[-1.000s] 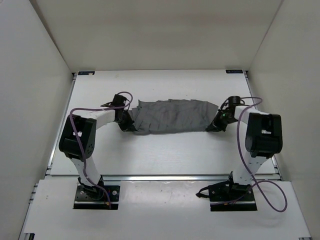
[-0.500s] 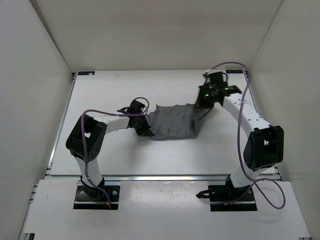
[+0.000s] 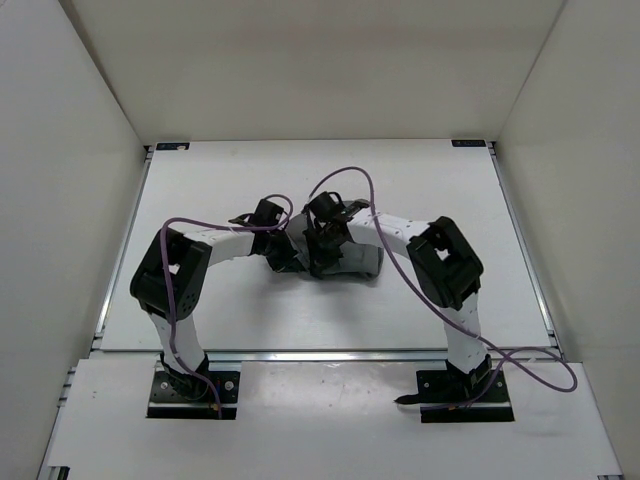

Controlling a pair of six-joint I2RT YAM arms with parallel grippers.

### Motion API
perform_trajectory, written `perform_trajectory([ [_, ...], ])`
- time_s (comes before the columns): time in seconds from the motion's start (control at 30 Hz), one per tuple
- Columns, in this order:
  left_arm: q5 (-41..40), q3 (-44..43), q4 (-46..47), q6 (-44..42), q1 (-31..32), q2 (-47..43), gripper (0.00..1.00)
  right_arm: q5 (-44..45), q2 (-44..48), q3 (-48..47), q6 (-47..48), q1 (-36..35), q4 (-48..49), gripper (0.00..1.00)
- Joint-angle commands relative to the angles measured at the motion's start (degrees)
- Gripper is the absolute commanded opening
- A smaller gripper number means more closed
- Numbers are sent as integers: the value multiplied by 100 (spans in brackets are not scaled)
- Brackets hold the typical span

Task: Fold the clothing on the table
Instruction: Fold the skirt

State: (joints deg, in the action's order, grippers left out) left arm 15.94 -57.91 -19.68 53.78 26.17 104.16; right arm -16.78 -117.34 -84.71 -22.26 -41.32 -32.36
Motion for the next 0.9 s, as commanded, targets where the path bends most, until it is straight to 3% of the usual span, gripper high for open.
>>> perform_trajectory([
  [0.0, -153, 210, -150, -210, -77, -72, 2, 95, -140, -476, 20, -148, -121, 0],
  [0.1, 75, 333, -27, -297, -112, -202, 4, 270, -342, -582, 64, -236, -227, 0],
  [0.17, 294, 499, -36, -350, -209, -273, 21, 551, -491, -827, 46, -263, -507, 0],
  [0.3, 471, 868, 87, -220, -629, -800, 39, 1796, -816, -1328, -435, -298, -1306, 0],
  [0.43, 217, 1071, 114, 45, -1245, -1826, 43, 2572, -1036, -1479, -1218, -105, -2212, 0],
  [0.6, 67, 1115, -194, -87, -1746, -2452, 47, 1838, -494, -1224, -737, -200, -1618, 26],
  [0.73, 216, 1378, -176, -139, -2107, -2664, 47, 1108, 298, -872, -639, -263, -1028, 39],
  [0.83, 242, 1484, -124, -209, -2117, -2752, 46, 1132, 843, -925, -490, -289, -1193, 44],
  [0.87, 147, 1493, -176, -253, -2055, -2761, 46, 1228, 1036, -907, -507, -280, -1289, 53],
])
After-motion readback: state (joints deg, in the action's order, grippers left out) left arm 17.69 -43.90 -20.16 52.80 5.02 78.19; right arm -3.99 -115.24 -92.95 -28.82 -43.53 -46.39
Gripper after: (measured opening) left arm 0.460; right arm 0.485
